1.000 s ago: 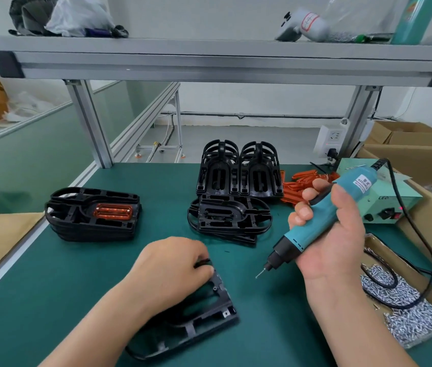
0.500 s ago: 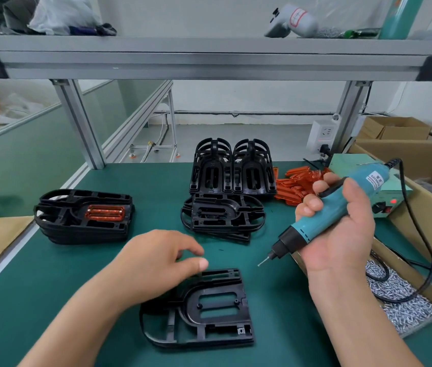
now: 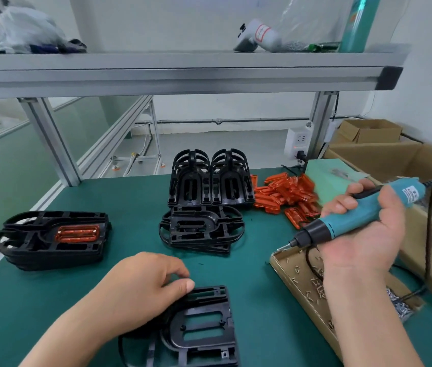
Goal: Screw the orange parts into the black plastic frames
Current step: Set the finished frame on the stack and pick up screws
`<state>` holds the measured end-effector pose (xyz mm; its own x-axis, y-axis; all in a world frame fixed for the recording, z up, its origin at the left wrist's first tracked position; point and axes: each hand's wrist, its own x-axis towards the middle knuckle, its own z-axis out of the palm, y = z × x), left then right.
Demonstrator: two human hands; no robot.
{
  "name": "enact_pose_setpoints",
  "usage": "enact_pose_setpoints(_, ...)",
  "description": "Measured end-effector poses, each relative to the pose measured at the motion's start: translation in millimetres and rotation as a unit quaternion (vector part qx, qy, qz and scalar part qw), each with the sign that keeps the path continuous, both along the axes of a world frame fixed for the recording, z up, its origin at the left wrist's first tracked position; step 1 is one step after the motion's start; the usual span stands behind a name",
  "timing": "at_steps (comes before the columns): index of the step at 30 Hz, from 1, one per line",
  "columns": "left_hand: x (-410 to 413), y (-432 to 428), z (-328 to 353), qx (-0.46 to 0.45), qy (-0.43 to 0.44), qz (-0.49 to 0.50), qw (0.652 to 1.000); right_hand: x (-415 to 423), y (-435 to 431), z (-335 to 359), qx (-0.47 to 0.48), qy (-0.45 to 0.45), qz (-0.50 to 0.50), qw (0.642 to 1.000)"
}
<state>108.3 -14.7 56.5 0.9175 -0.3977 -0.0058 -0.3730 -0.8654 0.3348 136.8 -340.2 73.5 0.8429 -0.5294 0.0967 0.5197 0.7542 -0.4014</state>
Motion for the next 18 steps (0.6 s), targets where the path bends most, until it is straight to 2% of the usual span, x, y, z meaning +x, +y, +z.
enact_pose_setpoints(5,10,-36,13,-0.087,-0.003,0.028,0.996,1,-19,-2,0.032,-0.008,-0.015,0.999)
enact_pose_setpoints(11,50,-116,37,-0.124,0.046,-0.024,0.991,3,-28,-5,0.038,-0.009,-0.029,0.999)
enact_pose_setpoints(15,81,-173,38,-0.093,0.048,-0.057,0.993,5,-27,-6,0.034,-0.001,-0.024,0.999)
enact_pose_setpoints(18,105,-204,27,-0.056,0.063,-0.047,0.995,6,-29,-7,0.04,-0.012,-0.019,0.999)
